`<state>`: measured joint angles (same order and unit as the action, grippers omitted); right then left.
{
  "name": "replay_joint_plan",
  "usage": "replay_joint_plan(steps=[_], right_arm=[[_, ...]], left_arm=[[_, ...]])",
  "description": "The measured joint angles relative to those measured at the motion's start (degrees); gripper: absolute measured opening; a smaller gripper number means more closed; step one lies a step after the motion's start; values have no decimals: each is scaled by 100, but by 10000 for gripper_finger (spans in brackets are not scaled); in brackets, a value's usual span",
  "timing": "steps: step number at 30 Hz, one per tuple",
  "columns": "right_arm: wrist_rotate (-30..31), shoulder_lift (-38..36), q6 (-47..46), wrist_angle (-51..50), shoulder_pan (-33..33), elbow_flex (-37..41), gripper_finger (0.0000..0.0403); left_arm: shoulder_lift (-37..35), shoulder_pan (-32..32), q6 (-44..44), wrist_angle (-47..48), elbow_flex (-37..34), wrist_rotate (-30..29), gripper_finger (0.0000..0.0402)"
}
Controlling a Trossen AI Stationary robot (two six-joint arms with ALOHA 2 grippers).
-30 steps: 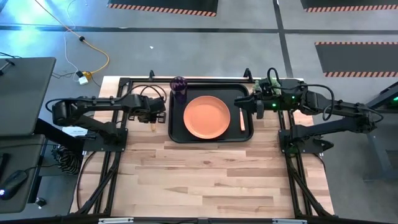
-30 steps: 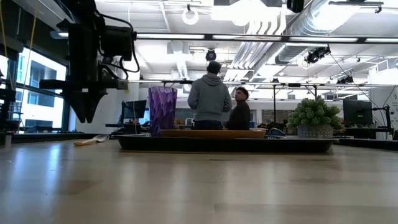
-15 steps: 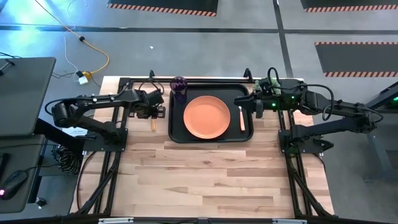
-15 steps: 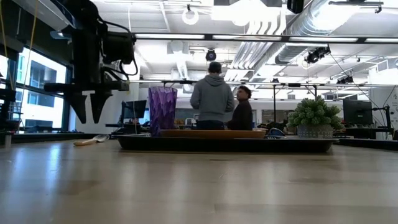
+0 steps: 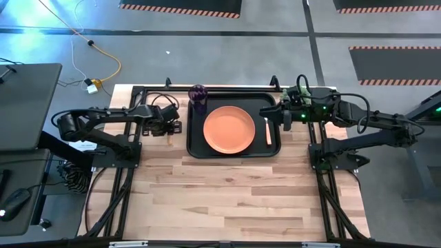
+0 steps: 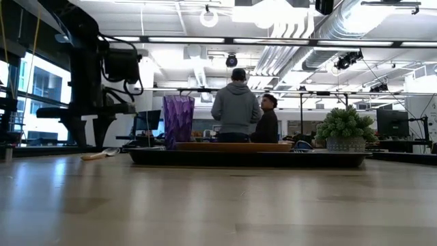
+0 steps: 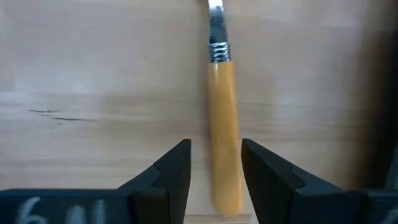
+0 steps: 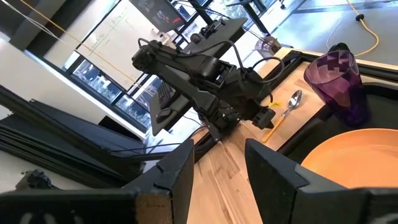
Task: Pick and place plate/cup/fork/spoon on tray
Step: Put the yellow spoon to the right of the orange plate on the black serving tray
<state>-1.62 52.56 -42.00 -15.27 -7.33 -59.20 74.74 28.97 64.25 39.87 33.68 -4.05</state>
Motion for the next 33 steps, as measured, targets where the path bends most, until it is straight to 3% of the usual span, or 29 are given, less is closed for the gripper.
replay_joint_plan(steps=[12,26,29,33], right_arm=[[260,0,-16,0,0,0,135],[255,0,-120,0,-2,0,135],[260,0,-125,0,0,0,135],[308,0,-125,1,-1,0,135]], left_arm=[[22,0,-36,-441,-117,-103,129],[562,35,-89,-412,-88,-135,128],[566,35,-147,-382,-91,-136,114],[566,37,-263,-323,-95,-144,66]])
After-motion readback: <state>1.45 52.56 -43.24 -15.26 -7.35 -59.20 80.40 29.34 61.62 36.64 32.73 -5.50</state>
